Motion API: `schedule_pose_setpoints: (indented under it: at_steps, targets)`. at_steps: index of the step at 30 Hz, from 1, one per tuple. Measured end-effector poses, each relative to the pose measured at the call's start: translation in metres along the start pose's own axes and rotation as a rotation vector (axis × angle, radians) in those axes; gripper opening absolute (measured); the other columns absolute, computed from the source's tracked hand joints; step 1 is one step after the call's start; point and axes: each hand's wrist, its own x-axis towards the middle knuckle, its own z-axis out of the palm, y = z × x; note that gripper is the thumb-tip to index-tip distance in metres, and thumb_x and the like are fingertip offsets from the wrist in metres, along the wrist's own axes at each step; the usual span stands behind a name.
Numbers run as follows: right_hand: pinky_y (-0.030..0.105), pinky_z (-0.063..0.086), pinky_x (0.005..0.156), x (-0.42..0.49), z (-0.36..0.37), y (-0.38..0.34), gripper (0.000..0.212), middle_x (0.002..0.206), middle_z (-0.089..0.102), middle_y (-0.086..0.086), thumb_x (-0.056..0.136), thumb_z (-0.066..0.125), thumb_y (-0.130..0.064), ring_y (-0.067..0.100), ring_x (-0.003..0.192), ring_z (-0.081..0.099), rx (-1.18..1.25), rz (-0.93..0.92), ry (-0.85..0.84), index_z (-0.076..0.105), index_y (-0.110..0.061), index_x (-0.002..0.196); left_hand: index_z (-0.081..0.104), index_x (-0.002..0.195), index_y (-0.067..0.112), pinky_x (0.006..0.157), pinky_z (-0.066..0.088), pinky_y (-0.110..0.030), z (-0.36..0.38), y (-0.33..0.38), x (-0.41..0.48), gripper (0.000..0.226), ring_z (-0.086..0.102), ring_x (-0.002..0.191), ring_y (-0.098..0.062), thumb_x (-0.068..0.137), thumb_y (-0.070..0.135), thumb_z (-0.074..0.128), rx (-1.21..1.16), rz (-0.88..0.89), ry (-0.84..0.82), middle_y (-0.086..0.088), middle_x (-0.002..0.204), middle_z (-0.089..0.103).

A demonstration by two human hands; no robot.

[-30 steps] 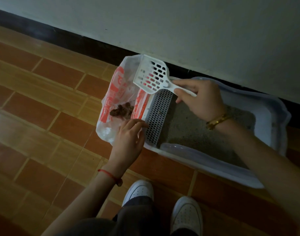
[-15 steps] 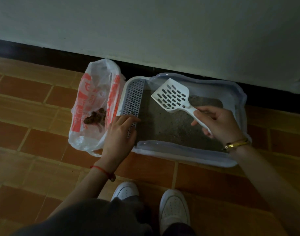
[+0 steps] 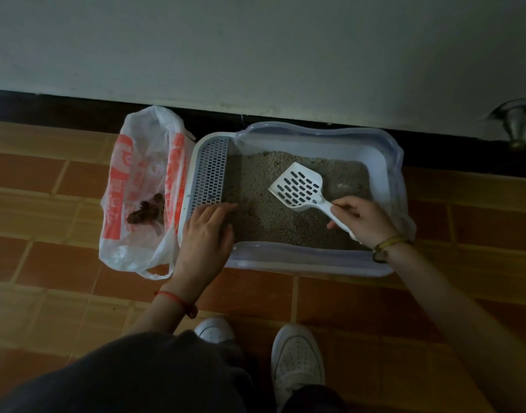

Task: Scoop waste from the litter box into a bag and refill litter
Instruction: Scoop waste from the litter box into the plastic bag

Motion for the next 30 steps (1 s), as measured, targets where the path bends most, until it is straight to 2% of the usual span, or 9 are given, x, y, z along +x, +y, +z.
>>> schedule_pose_setpoints:
  at_steps: [3, 5, 9, 13, 15, 19, 23, 26, 30]
  targets:
    - [0.028, 0.047, 0.064, 0.006, 0.001, 0.002, 0.023, 0.084, 0.070, 0.003, 0.096, 0.051, -0.026, 0.013, 0.070, 0.060, -0.182, 0.059, -0.042, 0.061, -0.014, 0.113, 0.058, 0.129, 0.016, 0.089, 0.049, -0.048, -0.001, 0.000, -0.002, 0.039, 0.055, 0.115, -0.027, 0.092, 0.017, 0.049, 0.009, -0.009, -0.001, -0.005, 0.123, 0.063]
    - [0.031, 0.048, 0.069, 0.009, 0.002, 0.002, 0.025, 0.092, 0.068, 0.006, 0.095, 0.051, -0.029, 0.019, 0.078, 0.061, -0.313, 0.095, -0.099, 0.059, -0.014, 0.113, 0.058, 0.129, 0.017, 0.089, 0.049, -0.049, -0.002, -0.001, -0.003, 0.039, 0.056, 0.115, -0.026, 0.092, 0.018, 0.047, 0.012, -0.013, -0.003, -0.004, 0.123, 0.063]
    - [0.029, 0.040, 0.070, 0.011, 0.005, -0.007, 0.036, 0.106, 0.065, 0.011, 0.095, 0.051, -0.037, 0.026, 0.093, 0.060, -0.501, 0.134, -0.169, 0.057, -0.010, 0.119, 0.056, 0.130, 0.021, 0.092, 0.048, -0.049, -0.003, -0.007, -0.005, 0.041, 0.055, 0.117, -0.023, 0.092, 0.025, 0.041, 0.020, -0.040, -0.019, -0.001, 0.125, 0.062]
    - [0.032, 0.046, 0.084, 0.014, 0.007, -0.040, 0.040, 0.122, 0.061, 0.012, 0.095, 0.052, -0.034, 0.027, 0.107, 0.059, -0.477, 0.047, -0.115, 0.053, -0.009, 0.126, 0.058, 0.129, 0.019, 0.091, 0.047, -0.048, -0.008, -0.008, -0.008, 0.043, 0.056, 0.114, -0.026, 0.091, 0.026, 0.040, 0.012, -0.056, -0.005, -0.003, 0.121, 0.063]
    - [0.029, 0.044, 0.086, 0.017, 0.009, -0.065, 0.041, 0.127, 0.059, 0.011, 0.095, 0.053, -0.034, 0.025, 0.112, 0.058, -0.412, -0.044, -0.078, 0.053, -0.011, 0.128, 0.058, 0.128, 0.017, 0.090, 0.047, -0.048, -0.013, -0.010, -0.009, 0.041, 0.056, 0.113, -0.027, 0.091, 0.025, 0.041, 0.010, -0.062, 0.008, -0.004, 0.120, 0.064]
    - [0.023, 0.039, 0.083, 0.024, 0.021, -0.116, 0.036, 0.123, 0.062, 0.004, 0.095, 0.053, -0.032, 0.019, 0.111, 0.058, -0.321, -0.239, -0.040, 0.056, -0.013, 0.125, 0.059, 0.128, 0.015, 0.090, 0.047, -0.050, -0.025, -0.020, -0.016, 0.040, 0.054, 0.113, -0.029, 0.091, 0.021, 0.044, 0.001, -0.092, 0.058, -0.008, 0.122, 0.062]
    - [0.021, 0.040, 0.081, 0.040, 0.050, -0.155, 0.031, 0.113, 0.065, 0.003, 0.093, 0.056, -0.030, 0.015, 0.103, 0.060, -0.290, -0.400, 0.002, 0.060, -0.013, 0.118, 0.058, 0.129, 0.018, 0.097, 0.045, -0.044, -0.040, -0.032, -0.027, 0.035, 0.050, 0.119, -0.028, 0.093, 0.016, 0.054, -0.007, -0.192, 0.118, -0.006, 0.129, 0.059]
    - [0.020, 0.042, 0.079, 0.051, 0.077, -0.173, 0.027, 0.107, 0.066, 0.000, 0.093, 0.057, -0.030, 0.008, 0.092, 0.057, -0.258, -0.465, -0.068, 0.062, -0.014, 0.114, 0.059, 0.128, 0.020, 0.100, 0.044, -0.050, -0.048, -0.042, -0.038, 0.035, 0.049, 0.124, -0.025, 0.094, 0.018, 0.052, -0.002, -0.266, 0.157, -0.003, 0.130, 0.060]
    - [0.020, 0.042, 0.078, 0.066, 0.111, -0.188, 0.021, 0.100, 0.064, -0.004, 0.093, 0.057, -0.029, 0.006, 0.089, 0.055, -0.257, -0.496, -0.129, 0.065, -0.016, 0.108, 0.059, 0.126, 0.022, 0.097, 0.045, -0.050, -0.055, -0.058, -0.060, 0.036, 0.052, 0.123, -0.023, 0.092, 0.025, 0.047, 0.016, -0.335, 0.172, 0.001, 0.129, 0.060]
